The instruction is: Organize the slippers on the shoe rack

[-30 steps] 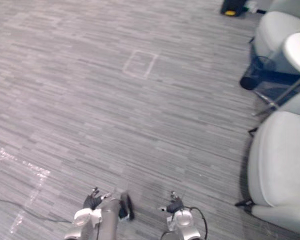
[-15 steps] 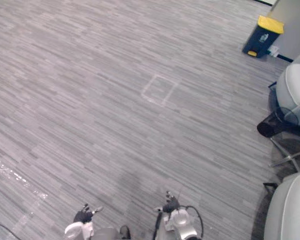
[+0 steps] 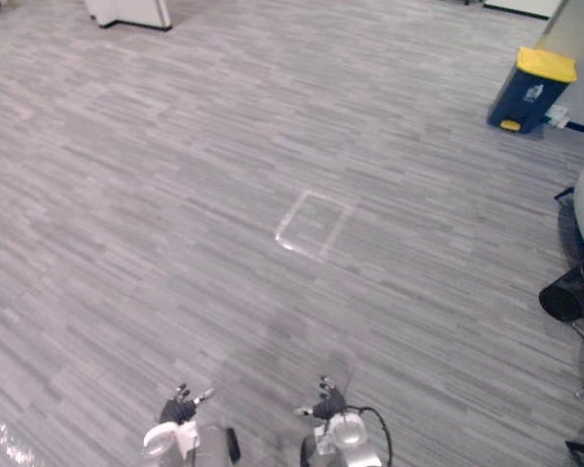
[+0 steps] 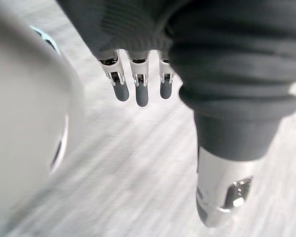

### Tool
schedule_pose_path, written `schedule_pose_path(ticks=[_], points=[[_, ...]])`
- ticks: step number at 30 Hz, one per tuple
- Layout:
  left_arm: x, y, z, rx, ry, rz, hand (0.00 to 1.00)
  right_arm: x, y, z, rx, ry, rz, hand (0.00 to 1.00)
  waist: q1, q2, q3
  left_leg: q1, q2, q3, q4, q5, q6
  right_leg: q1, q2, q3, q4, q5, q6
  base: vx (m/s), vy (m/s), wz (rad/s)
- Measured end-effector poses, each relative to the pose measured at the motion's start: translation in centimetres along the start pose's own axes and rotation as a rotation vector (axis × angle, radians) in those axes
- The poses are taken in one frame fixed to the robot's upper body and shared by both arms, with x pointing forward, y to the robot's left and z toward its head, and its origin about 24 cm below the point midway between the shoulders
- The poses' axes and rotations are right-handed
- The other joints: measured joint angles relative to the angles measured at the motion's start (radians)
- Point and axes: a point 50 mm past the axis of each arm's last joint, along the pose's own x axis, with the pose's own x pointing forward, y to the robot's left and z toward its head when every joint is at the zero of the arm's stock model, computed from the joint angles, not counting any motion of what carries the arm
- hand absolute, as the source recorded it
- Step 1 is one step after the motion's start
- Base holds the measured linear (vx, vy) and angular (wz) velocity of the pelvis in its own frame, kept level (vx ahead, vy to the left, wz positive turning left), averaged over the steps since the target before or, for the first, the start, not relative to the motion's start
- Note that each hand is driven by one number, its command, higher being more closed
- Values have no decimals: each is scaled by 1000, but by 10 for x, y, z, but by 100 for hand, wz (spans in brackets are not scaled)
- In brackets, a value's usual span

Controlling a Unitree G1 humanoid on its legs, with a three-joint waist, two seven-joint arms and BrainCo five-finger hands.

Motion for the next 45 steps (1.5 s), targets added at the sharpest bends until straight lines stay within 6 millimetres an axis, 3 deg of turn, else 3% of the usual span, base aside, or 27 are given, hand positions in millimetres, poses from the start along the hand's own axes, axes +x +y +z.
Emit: schedule_pose_path(ticks=[3, 4, 6, 9, 11, 12, 14, 16, 18, 20, 21, 22, 23, 24, 26, 27, 28, 30, 32, 33, 36, 38, 39, 40, 41, 43, 45], points=[[0, -2, 2, 12, -8, -10, 0, 0, -8, -6, 11, 22, -26, 0, 15, -2, 0, -16, -97, -94, -493, 125, -10, 82, -52, 28, -46, -56, 59, 491, 217, -42], [0, -2, 0, 28, -3, -16, 0, 0, -10, -12, 3, 49, -31, 0, 27, -1, -2, 8, -116, -109, -534, 279, -1, 122, -66, 57, -58, -86, 79, 544, 315, -26], [3, 8, 4, 54, -3, 4, 0, 1, -3, -13, 3, 68, -10, 0, 15, -51, -15, -5, -166, -103, -490, 207, 47, 119, -109, 55, -42, -45, 76, 604, 327, 8], [4, 15, 1, 68, 15, 20, 0, -1, -5, -20, 8, 86, -17, 0, 17, -74, -34, 28, -207, -79, -436, 122, 91, 73, -158, 97, 137, -30, 114, 610, 291, 4], [1, 22, -10, 86, 56, 35, 0, -1, -7, -25, 5, 112, -18, 0, 18, -78, -29, 169, -240, -42, -474, 53, 103, -97, -187, 165, 625, 73, 254, 494, 222, -35], [0, 26, -16, 101, 80, 39, 0, -3, -5, -29, 8, 122, -8, 0, 8, -76, -28, 240, -254, -41, -490, 35, 108, -169, -199, 151, 819, 70, 239, 482, 174, -24], [-2, 25, -21, 111, 101, 34, 0, -2, -7, -21, 6, 87, -11, 0, -6, -64, -22, 344, -257, -47, -537, 26, 112, -254, -205, 83, 964, 18, 158, 426, 126, -8], [-2, 21, -24, 143, 112, 13, 0, 0, -6, -13, 5, 53, -6, 0, -18, -45, -16, 477, -245, -57, -643, 23, 116, -383, -183, -35, 901, -66, 96, 481, 96, 6], [-2, 20, -23, 151, 109, 11, 0, 2, -7, -7, 8, 24, -7, 0, -36, -49, -14, 537, -232, -63, -684, -1, 119, -468, -137, -71, 756, -87, 85, 438, -16, 19], [-1, 19, -23, 172, 112, 4, 0, 2, -9, -2, 6, 6, -11, 0, -48, -52, -9, 575, -223, -75, -704, -35, 101, -511, -94, -94, 503, -30, 86, 499, -91, 28], [0, 18, -20, 192, 104, -5, 0, 3, -9, 0, 6, 3, -11, 0, -57, -64, -2, 603, -230, -89, -718, -63, 83, -514, -86, -115, 302, 52, 79, 527, -144, 49], [1, 15, -19, 201, 104, -15, 0, 4, -11, 2, 3, -3, -14, 0, -67, -64, 7, 643, -231, -116, -735, -80, 72, -504, -79, -119, 238, 197, 46, 657, -174, 51], [1, 12, -19, 199, 108, -22, 0, 4, -14, 3, -2, -5, -18, 0, -73, -63, 6, 660, -225, -136, -741, -80, 72, -497, -68, -121, 244, 231, 20, 598, -149, 37], [0, 5, -23, 194, 119, -39, 0, 6, -17, 7, -1, -13, -26, 0, -69, -23, 2, 663, -192, -157, -725, -69, 56, -503, -62, -136, 300, 181, -1, 575, -158, 30], [-2, -8, -25, 200, 118, -76, 0, 7, -25, 9, 28, -19, -58, 0, -81, -7, 7, 659, -191, -187, -664, -25, 10, -503, -79, -159, 391, 100, -3, 533, -192, 31], [-3, -13, -24, 191, 112, -85, 0, 6, -31, 7, 26, -11, -72, 0, -89, 6, 3, 597, -173, -196, -490, -12, 9, -459, -74, -187, 388, 44, -1, 531, -199, 18], [-2, -17, -22, 170, 103, -86, 0, 4, -31, 5, 27, -9, -73, 0, -88, 26, 4, 507, -136, -193, -260, 40, -32, -402, -53, -197, 360, 17, -4, 535, -185, 9], [-4, -17, -21, 121, 94, -71, 0, 1, -26, 1, 18, -6, -61, 0, -77, 46, 9, 358, -57, -178, 103, 190, -74, -283, -2, -177, 271, -16, -27, 611, -69, -34], [-2, -13, -14, 101, 64, -54, 0, -1, -19, -5, 33, 17, -50, 0, -61, 41, 13, 248, -2, -126, 273, 94, -26, -164, 23, -132, 211, -44, -31, 624, -11, -71], [-1, -10, -8, 101, 39, -46, 0, -3, -14, -12, 48, 41, -43, 0, -45, 6, 12, 192, -2, -84, 249, 45, -8, -100, 15, -86, 174, -52, -24, 557, -2, -102], [0, -6, -1, 87, 11, -32, 0, -5, -10, -16, 65, 54, -44, 0, -16, -9, 8, 73, -29, -68, -20, -34, 8, 0, -29, 31, 130, -64, 0, 547, 129, -121], [0, -8, 0, 84, -2, -35, 0, -6, -12, -20, 69, 66, -58, 0, -11, -9, 5, 32, -91, -163, -274, 9, -12, 40, -73, 104, 114, -104, 58, 525, 323, -131], [-3, -11, -4, 73, 6, -41, 0, -7, -15, -22, 63, 74, -63, 0, -7, 16, -8, 24, -93, -250, -431, 102, -38, 52, -73, 150, 113, -145, 95, 504, 398, -131], [-3, -12, -7, 71, 14, -42, 0, -7, -16, -24, 60, 80, -66, 0, -4, 26, -15, 34, -89, -256, -420, 181, -59, 63, -79, 179, 117, -163, 112, 495, 459, -98], [-1, -2, -5, 86, 12, -19, 0, -7, -8, -27, 64, 102, -43, 0, -8, -15, -29, 55, -123, -229, -399, 140, -46, 71, -112, 220, 123, -162, 109, 396, 340, -59], [0, 7, -5, 94, 17, 1, 0, -8, 3, -30, 78, 121, -19, 0, -2, -61, -59, 67, -168, -234, -356, 53, -26, 30, -120, 267, 193, -129, 89, 460, 303, -54], [0, 13, -4, 92, 17, 17, 0, -9, 7, -34, 85, 132, -12, 0, 0, -80, -69, 107, -169, -177, -323, 8, 3, 5, -139, 322, 298, -120, 98, 480, 255, -85]])
